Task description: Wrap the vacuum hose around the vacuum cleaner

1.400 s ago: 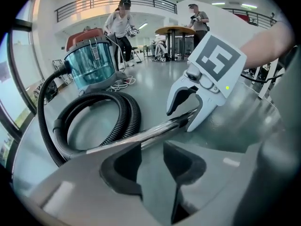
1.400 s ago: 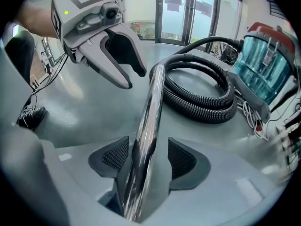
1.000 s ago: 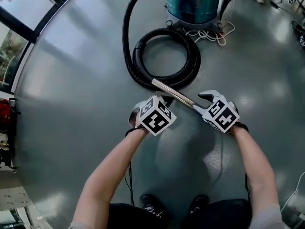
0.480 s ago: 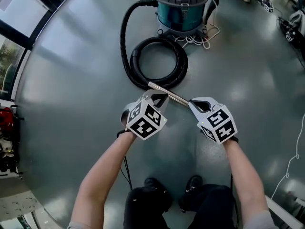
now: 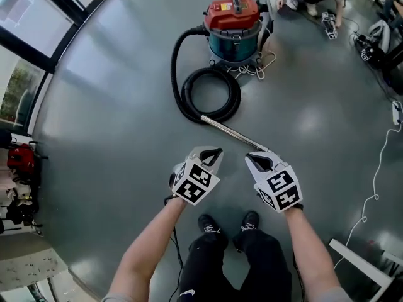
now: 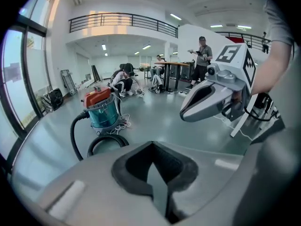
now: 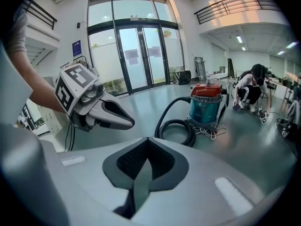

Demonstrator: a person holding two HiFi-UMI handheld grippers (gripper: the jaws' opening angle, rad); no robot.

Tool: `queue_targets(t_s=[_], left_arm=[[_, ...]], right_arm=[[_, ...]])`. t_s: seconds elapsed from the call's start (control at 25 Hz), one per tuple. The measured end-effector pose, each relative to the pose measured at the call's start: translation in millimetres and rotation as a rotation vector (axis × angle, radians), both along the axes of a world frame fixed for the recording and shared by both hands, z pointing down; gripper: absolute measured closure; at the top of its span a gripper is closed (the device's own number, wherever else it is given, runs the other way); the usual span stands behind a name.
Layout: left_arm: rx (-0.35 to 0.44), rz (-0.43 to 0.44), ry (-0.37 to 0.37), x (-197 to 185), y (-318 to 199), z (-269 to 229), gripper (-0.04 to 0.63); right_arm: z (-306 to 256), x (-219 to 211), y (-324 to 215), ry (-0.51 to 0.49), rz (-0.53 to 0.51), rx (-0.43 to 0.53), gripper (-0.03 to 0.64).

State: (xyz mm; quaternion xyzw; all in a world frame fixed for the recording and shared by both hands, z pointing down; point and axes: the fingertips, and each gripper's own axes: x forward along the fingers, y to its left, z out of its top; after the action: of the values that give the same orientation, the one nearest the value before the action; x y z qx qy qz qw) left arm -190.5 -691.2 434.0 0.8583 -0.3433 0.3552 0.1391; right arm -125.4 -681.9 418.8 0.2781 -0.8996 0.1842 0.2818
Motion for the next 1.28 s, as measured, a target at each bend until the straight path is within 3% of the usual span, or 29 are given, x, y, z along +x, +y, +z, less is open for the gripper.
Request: queue_targets(t_s=[0.16, 0.44, 0.76, 0.92, 1.28], left_arm=[[0.004, -0.033, 0.073, 19, 27, -79, 0.589], [0.015, -0.04, 0.111, 53, 62, -206, 0.589], [0.032, -0.063, 0.163, 79, 85, -329, 0.589], [0.066, -0.1, 0.194, 75, 97, -378, 0.589], [0.156, -0.107, 0.305, 47, 140, -469, 0.589]], right_arm=[[-69, 13, 24, -0.03, 0.04, -0.018, 0.591], [-189, 29, 62, -0.103, 0.084, -0.04, 0.591], [-325, 42, 77, -0.197, 0.103, 0.039, 0.591], [-367, 48, 85, -0.233, 0.118, 0.054, 0.592], [-467, 25, 123, -0.304, 0.027, 0.095, 0.592]])
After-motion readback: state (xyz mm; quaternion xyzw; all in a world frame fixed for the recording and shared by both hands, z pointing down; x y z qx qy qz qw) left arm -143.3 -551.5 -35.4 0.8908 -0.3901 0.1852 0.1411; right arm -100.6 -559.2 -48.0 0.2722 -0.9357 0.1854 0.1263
